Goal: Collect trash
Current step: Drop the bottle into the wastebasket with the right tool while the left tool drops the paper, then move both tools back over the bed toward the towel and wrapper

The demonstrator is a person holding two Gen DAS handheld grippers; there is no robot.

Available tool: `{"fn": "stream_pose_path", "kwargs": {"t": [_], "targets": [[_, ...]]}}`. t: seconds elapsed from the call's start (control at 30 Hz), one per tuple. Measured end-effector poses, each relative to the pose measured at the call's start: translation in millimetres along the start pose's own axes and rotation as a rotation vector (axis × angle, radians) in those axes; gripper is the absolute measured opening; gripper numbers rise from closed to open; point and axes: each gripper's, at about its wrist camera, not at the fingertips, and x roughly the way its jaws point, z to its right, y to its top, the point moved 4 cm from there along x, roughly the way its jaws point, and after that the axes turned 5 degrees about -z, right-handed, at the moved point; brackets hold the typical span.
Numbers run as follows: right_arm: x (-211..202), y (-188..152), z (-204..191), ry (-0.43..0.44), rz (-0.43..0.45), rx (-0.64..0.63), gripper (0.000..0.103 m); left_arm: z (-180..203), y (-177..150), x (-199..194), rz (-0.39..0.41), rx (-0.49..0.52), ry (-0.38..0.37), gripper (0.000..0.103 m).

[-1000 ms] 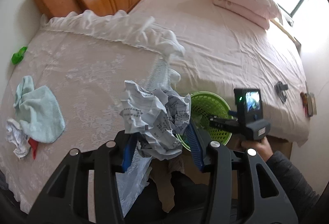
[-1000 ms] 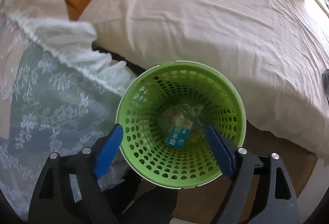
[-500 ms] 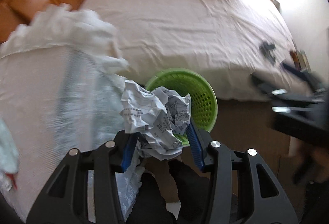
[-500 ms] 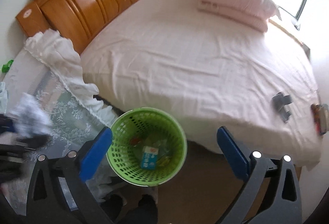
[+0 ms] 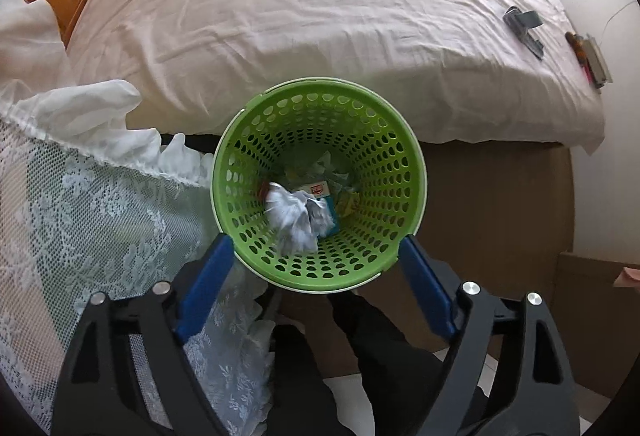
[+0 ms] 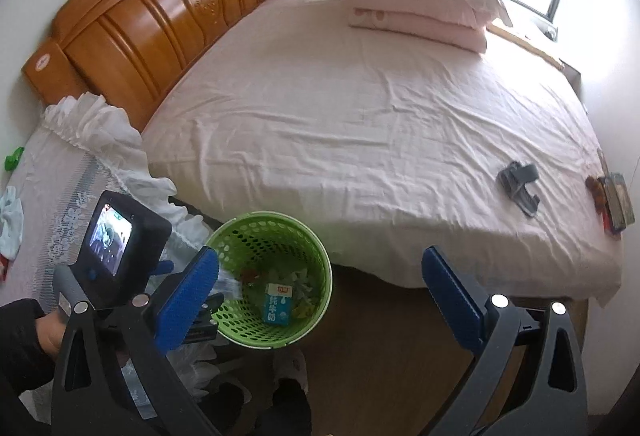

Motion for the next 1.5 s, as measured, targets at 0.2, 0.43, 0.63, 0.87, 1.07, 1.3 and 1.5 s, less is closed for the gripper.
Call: {"fn": "stream_pose_path", "kwargs": {"t": [0.2, 0.43, 0.63, 0.87, 1.07, 1.3, 1.5], "targets": [[8, -1, 4, 0.014, -0.015, 0.022, 0.101, -3, 0, -16, 0.041, -0.042, -0.014, 0.090], [-5, 12, -1, 0.005, 0.033, 0.003, 0.101, -1, -3, -60, 0.130, -0.053, -0.012, 0.091], [-24, 34, -31, 0.074, 0.082, -0.041, 0.101, -38, -28, -152, 0.308, -0.186, -0.006, 0.095], [-60, 64, -120, 0.286, 0.161, -0.164, 0.101, -123, -92, -264, 0.562, -0.407, 0.105, 0.095], [-97, 74, -227, 0.428, 0.236, -0.371, 0.101, -200, -183, -322, 0.680, -0.663, 0.246, 0.095], [-113, 49, -345, 0.578, 0.211, -0.611, 0.101, -262, -289, -329, 0.676, -0.933, 0.326, 0.095], [-118, 19, -396, 0.620, 0.197, -0.759, 0.101, -291, -350, -310, 0.657, -1.085, 0.326, 0.095]]}}
